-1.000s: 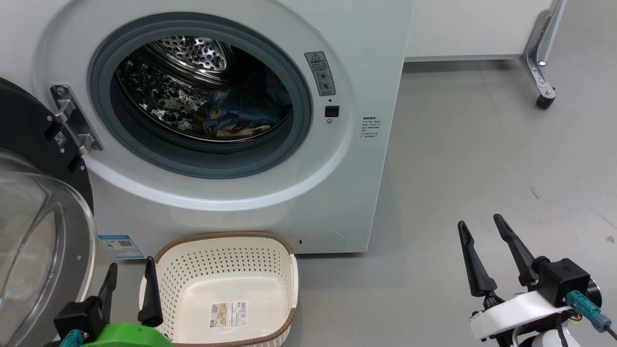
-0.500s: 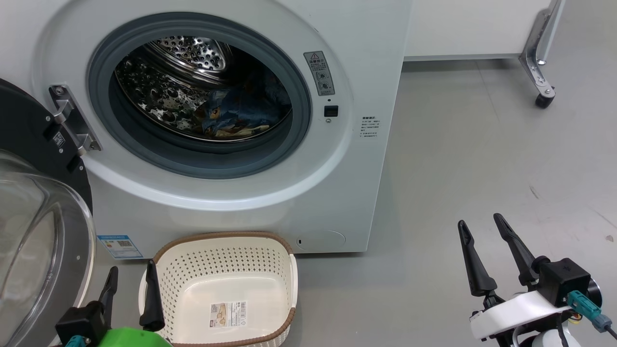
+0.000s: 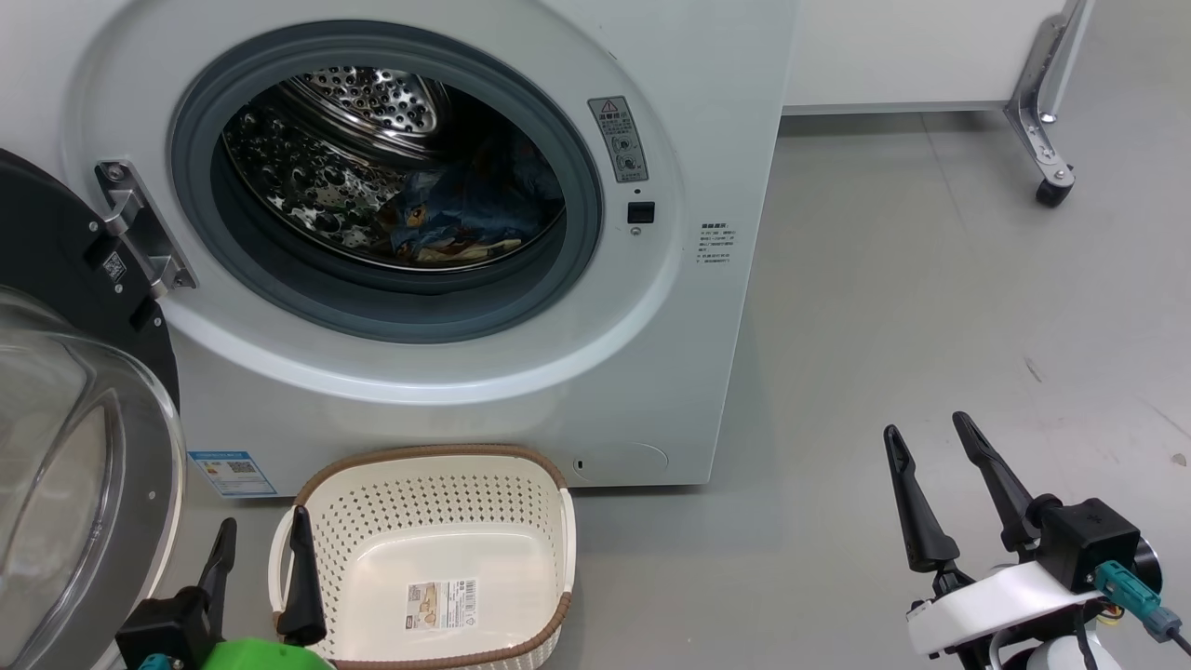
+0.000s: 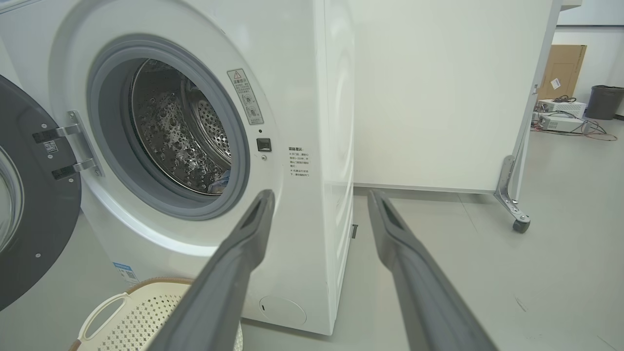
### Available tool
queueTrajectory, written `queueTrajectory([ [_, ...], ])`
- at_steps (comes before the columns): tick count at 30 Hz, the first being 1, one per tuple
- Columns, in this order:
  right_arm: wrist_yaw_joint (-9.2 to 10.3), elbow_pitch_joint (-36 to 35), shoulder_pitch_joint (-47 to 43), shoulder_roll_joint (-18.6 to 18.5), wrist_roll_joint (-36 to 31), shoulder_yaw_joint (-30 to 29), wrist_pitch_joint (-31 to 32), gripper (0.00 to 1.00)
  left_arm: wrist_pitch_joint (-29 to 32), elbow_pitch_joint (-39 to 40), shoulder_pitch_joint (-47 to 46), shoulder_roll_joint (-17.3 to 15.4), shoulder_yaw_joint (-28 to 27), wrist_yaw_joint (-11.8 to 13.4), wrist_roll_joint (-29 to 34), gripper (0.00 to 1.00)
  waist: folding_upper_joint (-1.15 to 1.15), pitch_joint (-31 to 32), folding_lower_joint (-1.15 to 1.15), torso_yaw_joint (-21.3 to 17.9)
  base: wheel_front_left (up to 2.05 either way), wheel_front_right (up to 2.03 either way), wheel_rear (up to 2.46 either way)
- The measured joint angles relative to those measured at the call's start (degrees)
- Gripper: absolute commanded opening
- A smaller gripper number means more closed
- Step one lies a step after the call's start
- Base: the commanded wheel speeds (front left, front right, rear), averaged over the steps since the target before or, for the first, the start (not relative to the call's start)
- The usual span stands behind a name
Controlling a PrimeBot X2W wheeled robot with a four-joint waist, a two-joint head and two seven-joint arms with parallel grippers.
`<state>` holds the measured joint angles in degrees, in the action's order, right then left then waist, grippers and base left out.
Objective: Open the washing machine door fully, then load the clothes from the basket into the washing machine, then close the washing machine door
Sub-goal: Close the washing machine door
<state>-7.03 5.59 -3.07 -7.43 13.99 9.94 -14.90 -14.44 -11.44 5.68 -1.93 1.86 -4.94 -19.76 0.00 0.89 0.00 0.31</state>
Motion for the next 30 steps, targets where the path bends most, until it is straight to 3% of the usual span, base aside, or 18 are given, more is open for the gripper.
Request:
queueTrajectory([
  [30,0.00,0.00,0.00,-0.01,0.00,0.00,0.00,1.00,0.00,0.81,0.47,-0.03,1.10,1.92,0.02,1.00,0.00,-0.39,0.00,-0.07,-0.19,0.21,-0.02],
])
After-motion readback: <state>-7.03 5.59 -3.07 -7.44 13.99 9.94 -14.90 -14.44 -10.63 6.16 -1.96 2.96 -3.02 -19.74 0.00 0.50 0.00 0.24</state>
